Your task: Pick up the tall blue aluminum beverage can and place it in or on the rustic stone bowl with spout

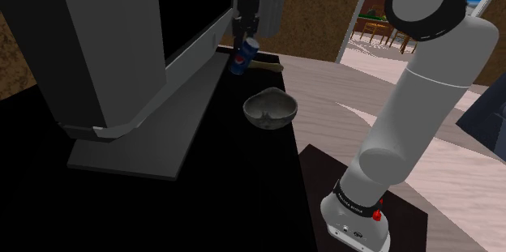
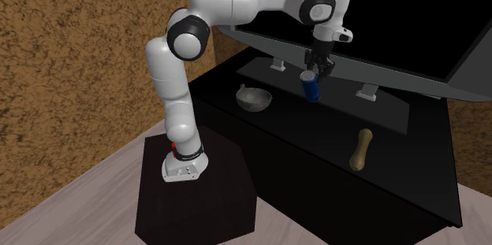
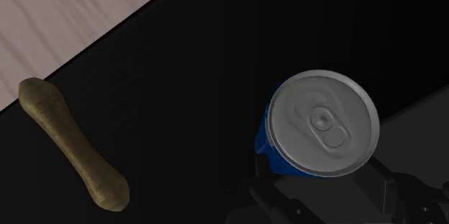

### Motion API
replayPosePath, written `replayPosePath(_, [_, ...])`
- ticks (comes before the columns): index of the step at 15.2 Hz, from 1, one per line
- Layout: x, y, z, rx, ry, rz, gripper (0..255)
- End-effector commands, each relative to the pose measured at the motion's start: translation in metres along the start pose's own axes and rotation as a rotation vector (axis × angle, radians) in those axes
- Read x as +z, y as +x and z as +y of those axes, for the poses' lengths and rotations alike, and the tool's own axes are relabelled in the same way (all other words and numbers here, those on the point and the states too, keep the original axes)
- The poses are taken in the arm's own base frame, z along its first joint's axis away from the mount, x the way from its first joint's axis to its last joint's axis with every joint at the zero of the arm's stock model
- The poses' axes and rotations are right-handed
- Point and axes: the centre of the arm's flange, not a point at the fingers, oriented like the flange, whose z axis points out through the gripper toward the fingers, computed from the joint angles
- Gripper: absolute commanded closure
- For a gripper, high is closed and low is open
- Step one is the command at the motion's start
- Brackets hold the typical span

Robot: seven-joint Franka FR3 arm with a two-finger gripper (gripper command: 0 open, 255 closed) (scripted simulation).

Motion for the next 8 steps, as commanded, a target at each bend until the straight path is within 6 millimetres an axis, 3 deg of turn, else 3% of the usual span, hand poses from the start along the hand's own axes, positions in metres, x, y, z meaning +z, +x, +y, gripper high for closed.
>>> replayPosePath(1, [-0.01,-0.001,-0.001,0.0,0.0,0.0,255])
replayPosePath(8, [-0.047,-0.001,-0.001,0.0,0.0,0.0,255])
